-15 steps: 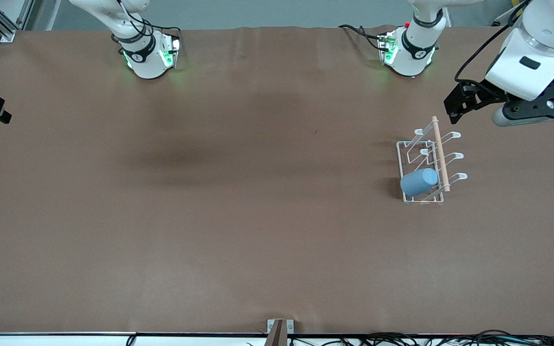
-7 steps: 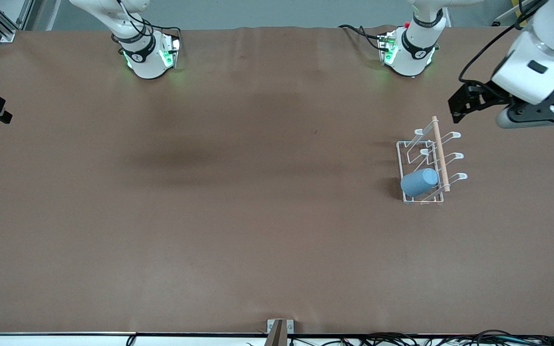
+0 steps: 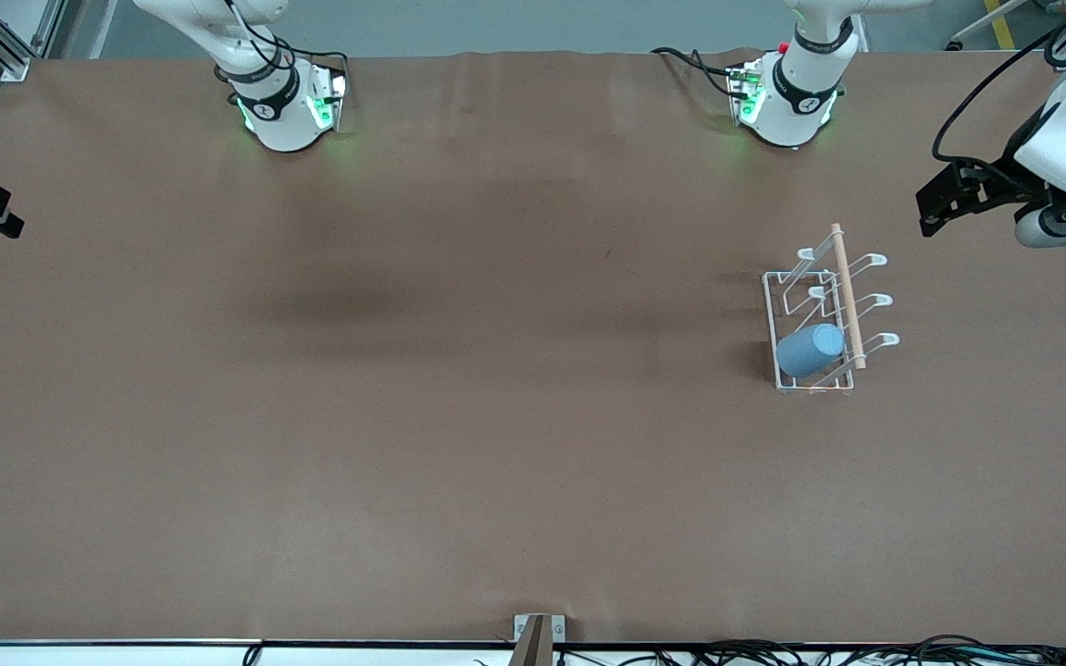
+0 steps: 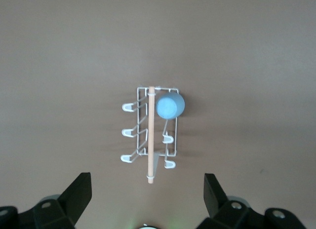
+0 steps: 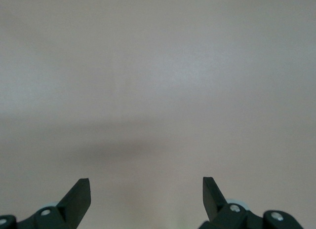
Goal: Hang cup on cup holder
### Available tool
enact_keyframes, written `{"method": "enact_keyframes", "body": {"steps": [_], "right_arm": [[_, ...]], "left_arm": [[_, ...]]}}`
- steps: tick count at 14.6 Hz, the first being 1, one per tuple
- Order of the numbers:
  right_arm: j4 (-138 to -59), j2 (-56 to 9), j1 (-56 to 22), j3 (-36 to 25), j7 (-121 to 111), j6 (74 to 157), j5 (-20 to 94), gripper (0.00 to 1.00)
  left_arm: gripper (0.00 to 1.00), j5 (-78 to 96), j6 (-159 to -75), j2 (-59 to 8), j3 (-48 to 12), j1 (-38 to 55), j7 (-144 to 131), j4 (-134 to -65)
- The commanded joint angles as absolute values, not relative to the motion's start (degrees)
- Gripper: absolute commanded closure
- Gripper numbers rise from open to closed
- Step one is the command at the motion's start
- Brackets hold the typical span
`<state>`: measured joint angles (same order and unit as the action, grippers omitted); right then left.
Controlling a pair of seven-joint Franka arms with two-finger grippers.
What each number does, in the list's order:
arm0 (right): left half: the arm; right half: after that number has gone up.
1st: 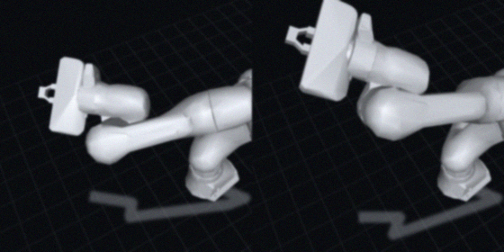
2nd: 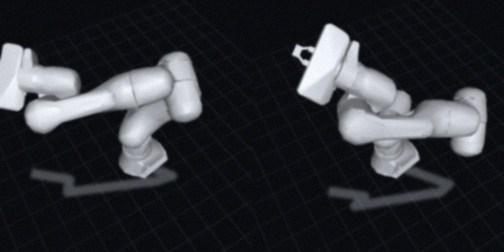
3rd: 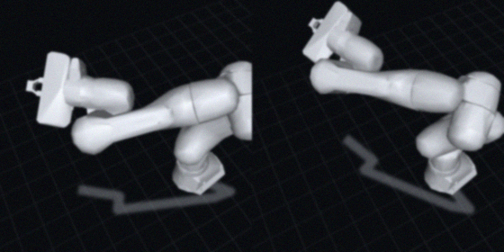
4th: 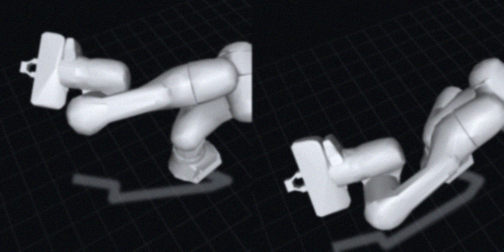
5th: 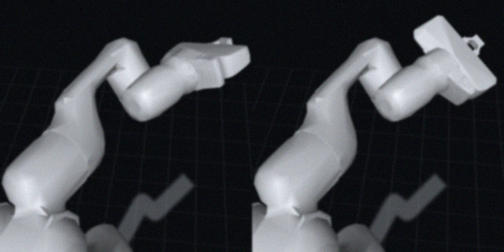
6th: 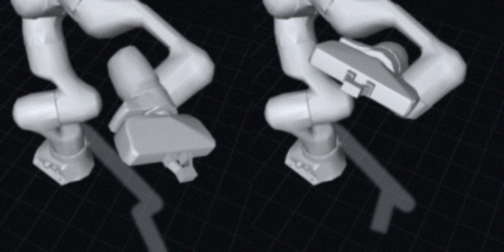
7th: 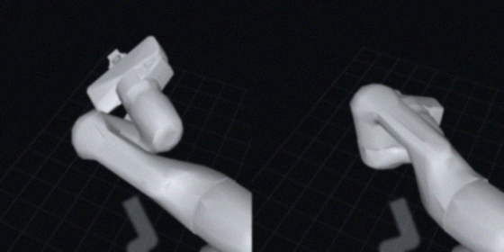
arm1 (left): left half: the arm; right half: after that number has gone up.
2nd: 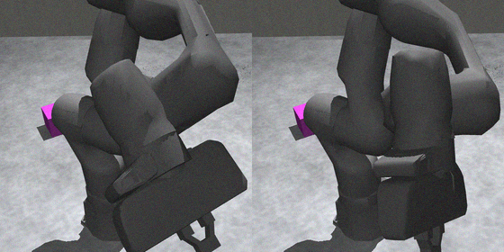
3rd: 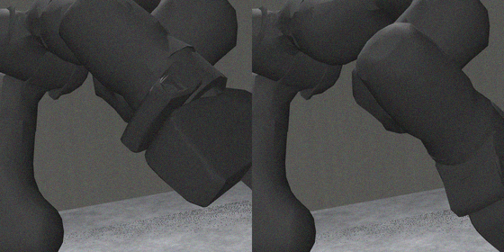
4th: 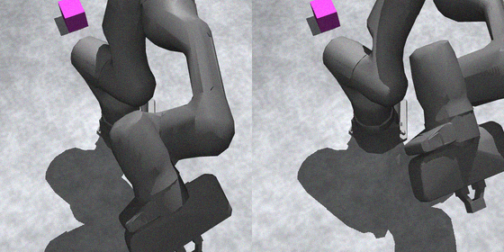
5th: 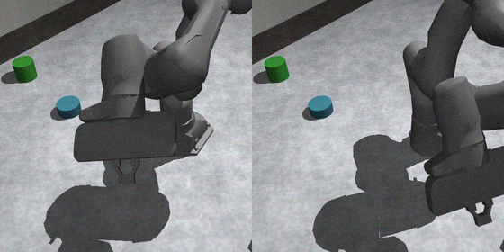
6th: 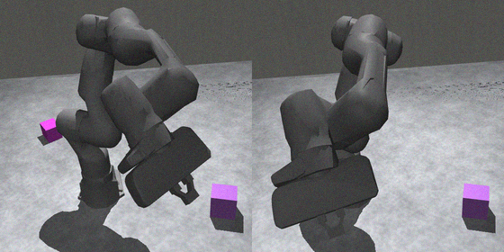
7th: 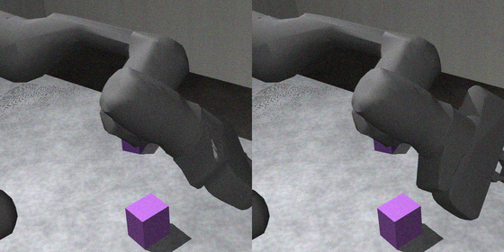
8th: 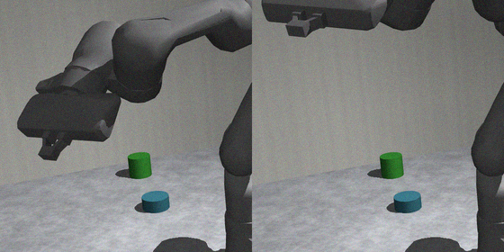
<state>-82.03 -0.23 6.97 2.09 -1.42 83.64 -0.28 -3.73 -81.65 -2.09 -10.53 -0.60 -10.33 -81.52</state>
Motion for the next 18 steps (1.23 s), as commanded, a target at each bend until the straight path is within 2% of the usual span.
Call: {"method": "enact_keyframes", "body": {"steps": [1, 5, 18], "right_arm": [[-82.97, 0.53, 8.00, 3.08, -0.62, 83.85, -0.53, 0.00], [-82.97, 0.44, 8.00, 3.08, -0.62, 83.76, -0.53, 0.00], [-82.97, 0.44, 8.09, 3.08, -0.62, 83.67, -0.44, 0.00]], "left_arm": [[0.00, -1.41, -84.81, 3.50, -7.56, -0.09, -9.32, -89.37], [0.00, -1.49, -89.47, 8.08, -7.56, -0.18, -6.77, -96.76], [0.00, -1.58, -87.36, 5.80, -8.17, 0.00, -3.87, -92.37]]}}
